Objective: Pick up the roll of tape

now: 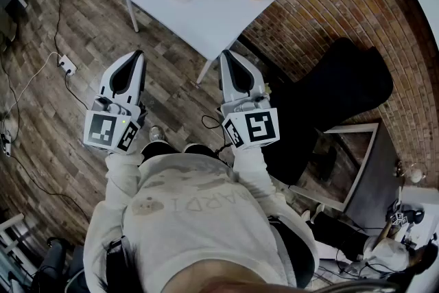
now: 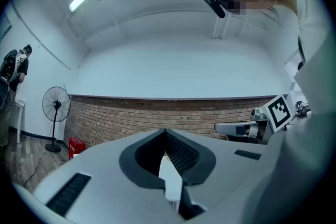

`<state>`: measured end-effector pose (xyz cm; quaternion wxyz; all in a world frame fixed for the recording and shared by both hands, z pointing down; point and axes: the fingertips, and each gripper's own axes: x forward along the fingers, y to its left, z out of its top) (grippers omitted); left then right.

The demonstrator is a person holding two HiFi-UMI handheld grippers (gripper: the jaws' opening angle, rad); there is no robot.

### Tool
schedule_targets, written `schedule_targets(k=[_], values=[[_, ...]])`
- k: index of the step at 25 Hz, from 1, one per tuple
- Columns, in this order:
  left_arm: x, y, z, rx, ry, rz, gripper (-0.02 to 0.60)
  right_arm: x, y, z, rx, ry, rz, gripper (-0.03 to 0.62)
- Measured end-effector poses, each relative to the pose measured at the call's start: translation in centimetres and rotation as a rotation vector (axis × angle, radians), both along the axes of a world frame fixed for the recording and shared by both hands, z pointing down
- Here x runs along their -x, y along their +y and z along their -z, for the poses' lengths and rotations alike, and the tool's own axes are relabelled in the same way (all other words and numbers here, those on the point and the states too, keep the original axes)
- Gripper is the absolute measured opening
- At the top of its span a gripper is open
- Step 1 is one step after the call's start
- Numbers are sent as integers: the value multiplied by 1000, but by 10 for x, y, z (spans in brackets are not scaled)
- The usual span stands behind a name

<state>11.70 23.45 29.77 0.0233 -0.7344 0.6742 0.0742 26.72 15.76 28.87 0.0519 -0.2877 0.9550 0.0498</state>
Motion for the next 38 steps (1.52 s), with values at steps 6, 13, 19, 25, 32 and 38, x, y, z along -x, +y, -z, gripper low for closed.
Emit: schedule_targets(k=[6,13,19,25,32,38], values=[[15,0,1,-1,4,-7,5,15,1,0,2,0,-6,11],[36,-9,0,1,6,-17,5,34,-9,0,11,-21,-25,11],[63,-21,3,3,-4,-37,5,60,-20,-2,33,-36,-39,11],[91,-31,-2,8,-12,-59,5,85,-28,-7,40,-41,-69,10],[123,-39,-6,7,-10,-89,6,119,-35,-11,50,-48,-92,11],[149,-49,-12,7,4,-105,5,139,-40,-20,67,-41,-109,11]])
